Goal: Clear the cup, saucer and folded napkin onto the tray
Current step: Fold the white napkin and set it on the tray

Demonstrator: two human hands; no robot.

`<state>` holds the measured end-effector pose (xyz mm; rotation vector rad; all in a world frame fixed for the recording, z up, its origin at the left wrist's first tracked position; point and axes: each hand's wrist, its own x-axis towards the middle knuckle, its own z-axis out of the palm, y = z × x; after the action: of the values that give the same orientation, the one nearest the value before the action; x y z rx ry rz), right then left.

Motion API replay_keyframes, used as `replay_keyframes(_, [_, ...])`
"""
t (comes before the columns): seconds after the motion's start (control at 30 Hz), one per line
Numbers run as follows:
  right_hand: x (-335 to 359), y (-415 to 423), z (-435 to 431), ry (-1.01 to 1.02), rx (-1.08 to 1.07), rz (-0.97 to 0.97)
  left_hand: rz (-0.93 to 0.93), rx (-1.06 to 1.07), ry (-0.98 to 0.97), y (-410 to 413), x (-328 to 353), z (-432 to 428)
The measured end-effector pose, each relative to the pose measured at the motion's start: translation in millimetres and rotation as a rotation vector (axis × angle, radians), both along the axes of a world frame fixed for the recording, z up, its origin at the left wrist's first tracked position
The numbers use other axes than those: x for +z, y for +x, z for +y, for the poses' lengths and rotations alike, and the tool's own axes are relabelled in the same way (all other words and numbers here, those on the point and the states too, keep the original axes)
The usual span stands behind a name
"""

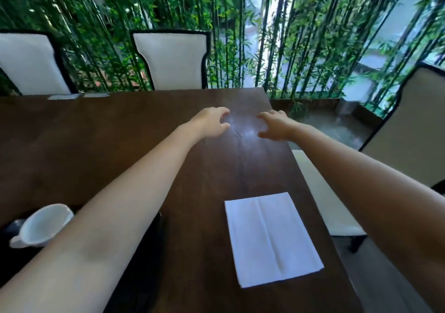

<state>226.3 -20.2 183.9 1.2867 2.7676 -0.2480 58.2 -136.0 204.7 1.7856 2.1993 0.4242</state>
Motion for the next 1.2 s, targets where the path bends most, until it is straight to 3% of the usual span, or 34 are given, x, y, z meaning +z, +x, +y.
replay_keyframes(0.2, [-99,49,-9,-0.046,-0.009,0.048,0.008,0.075,0.062,45,-94,0])
replay_keyframes(0.57, [-221,112,-38,-0.177,0.035,0.009,-0.016,0.128,-0.241,87,-231,-42])
replay_keyframes(0.97, [-222,110,-39,0.046,0.080,0.080,0.142,0.222,0.017,94,-249,-51])
replay_keyframes(1.2, [-208,106,-29,-0.058,0.031,0.007,0.007,0.234,-0.154,83,-234,-47])
